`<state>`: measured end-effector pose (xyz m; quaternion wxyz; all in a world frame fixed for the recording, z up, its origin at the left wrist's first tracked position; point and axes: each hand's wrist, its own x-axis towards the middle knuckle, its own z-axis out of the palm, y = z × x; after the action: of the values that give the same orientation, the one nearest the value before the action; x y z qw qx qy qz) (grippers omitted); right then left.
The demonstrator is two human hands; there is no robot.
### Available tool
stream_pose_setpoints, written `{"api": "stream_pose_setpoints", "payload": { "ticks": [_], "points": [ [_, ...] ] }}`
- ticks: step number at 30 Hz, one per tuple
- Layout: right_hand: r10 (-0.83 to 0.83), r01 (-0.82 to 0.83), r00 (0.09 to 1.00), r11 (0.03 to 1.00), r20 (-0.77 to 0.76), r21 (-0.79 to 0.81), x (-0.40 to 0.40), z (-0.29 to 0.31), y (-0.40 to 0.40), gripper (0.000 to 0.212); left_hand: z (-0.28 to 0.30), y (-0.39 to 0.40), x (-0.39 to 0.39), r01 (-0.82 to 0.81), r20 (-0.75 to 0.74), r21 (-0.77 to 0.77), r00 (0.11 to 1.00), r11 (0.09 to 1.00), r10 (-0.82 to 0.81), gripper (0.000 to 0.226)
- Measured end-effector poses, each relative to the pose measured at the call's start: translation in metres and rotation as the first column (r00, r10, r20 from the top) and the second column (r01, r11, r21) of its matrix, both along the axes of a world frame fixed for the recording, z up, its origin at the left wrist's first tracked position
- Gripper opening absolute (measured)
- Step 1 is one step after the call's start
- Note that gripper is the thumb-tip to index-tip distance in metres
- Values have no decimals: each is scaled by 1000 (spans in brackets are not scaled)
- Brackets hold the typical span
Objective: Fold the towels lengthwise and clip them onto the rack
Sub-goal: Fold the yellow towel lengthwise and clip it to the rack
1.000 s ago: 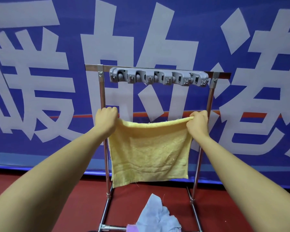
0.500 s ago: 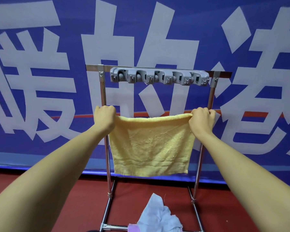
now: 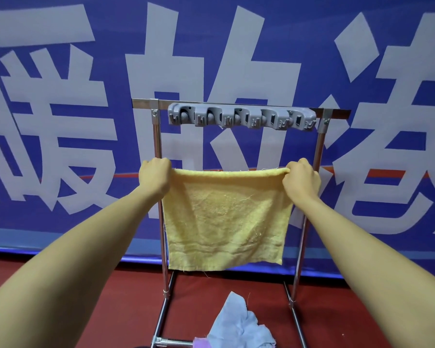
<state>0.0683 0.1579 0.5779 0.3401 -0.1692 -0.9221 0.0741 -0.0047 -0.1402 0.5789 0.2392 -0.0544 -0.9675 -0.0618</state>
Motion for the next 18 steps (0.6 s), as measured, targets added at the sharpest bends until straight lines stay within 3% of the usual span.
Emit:
{"api": "stream_pose_setpoints", "payload": {
  "ticks": [5,9,12,16,18],
  "points": [
    [-54,50,996,997,77,54,0,-1,2,19,-1,2,1,26,28,12,999,1000,-26,9],
    [-52,49,998,997,43,65,1,-1,3,15,-2,3,3,50,21,3,999,999,-50,12],
    [-18,18,1000,1000,5,10,2,-1,4,17,-3,4,3,31,39,17,999,999,-31,15],
    [-33,33,999,997,9,-71,7,-7,5,23,-5,0,4,-72,-64,-168,996,983,62,15],
    [-34,32,999,981,-6,-192,8,-13,6,25,-6,1,4,-79,-54,-173,996,982,70,11]
  ]
}}
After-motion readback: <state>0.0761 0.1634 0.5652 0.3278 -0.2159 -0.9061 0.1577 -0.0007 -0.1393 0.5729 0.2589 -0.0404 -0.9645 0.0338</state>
